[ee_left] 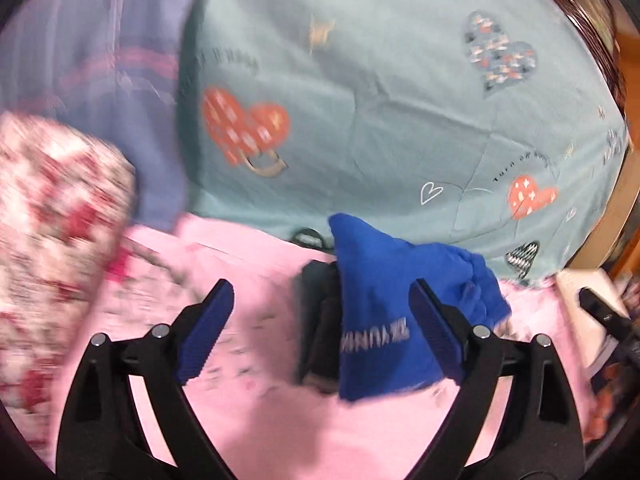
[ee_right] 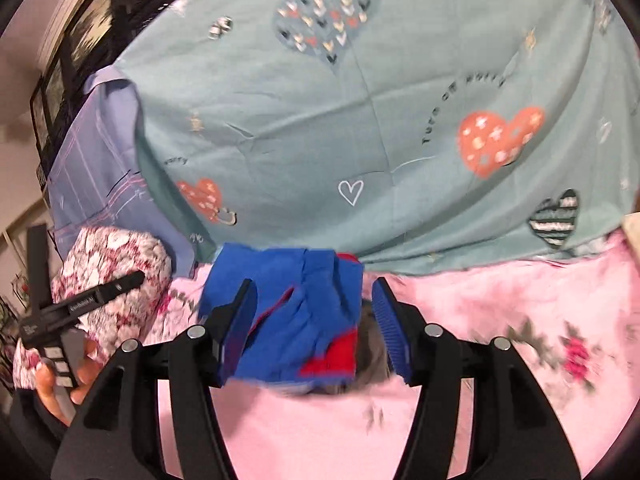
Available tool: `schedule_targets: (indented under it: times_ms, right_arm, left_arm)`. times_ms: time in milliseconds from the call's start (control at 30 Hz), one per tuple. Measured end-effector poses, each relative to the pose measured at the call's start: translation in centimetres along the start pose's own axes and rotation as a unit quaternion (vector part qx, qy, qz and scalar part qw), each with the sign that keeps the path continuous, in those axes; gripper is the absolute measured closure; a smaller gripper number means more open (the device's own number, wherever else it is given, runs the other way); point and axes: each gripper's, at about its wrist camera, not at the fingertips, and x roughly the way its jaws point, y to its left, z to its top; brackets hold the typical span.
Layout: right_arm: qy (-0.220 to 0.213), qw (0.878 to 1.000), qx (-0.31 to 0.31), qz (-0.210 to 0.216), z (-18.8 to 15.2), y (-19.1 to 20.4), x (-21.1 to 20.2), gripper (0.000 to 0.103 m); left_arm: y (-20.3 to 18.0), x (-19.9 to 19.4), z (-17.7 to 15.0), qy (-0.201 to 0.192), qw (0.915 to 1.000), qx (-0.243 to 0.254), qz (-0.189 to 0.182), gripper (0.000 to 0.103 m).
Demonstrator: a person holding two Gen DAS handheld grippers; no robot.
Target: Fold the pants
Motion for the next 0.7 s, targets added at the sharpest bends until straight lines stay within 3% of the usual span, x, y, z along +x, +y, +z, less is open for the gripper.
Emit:
schedule_targets:
  times_ms: [33,200,267,333,400,533,700]
  right_arm:
    - [0.001,1.0,-0.007,0.001,-0.7,0.6,-1.4,0.043]
    - [-0.011,0.999,-0.031,-0.042,-7.5,3.6,-10.4,0.032]
    - [-0.009,0.998,-0.04,-0.051,-11.5,4.5,-13.4,0.022]
    - [-0.013,0.998,-0.03,-0.053,-14.8,4.9,-15.7,0.002]
    - [-0.031,0.997,-0.024,-0.06,-18.6,5.5,-18.0,0.001]
    - [-0.061,0.993,-0.048,-0.09,-24.7,6.5,-21.3,0.001]
    - [-0.042,0.992,-0.061,-0.1,-27.8,7.3,-23.6,0.001]
  left_arm:
    - [-0.7,-2.3,-0.9,-0.013,0.9997,0.016,0.013,0.002]
    - [-4.4,-11.8,-9.7,-0.044,0.9915,0.098,0.074,0.002]
    - [-5.0,-14.1,-13.3,-0.027,0.9912,0.111,0.066,0.002]
    - [-5.3,-16.1,-17.0,0.001,0.9942,0.096,0.048,0.002]
    - [-5.1,-18.2,-20.3,0.012,0.9968,0.074,0.026,0.002]
    - [-5.3,-21.1,-25.0,-0.01,0.9955,0.077,0.053,0.002]
    - [-5.3,-23.1,-28.2,-0.007,0.9932,0.087,0.076,0.002]
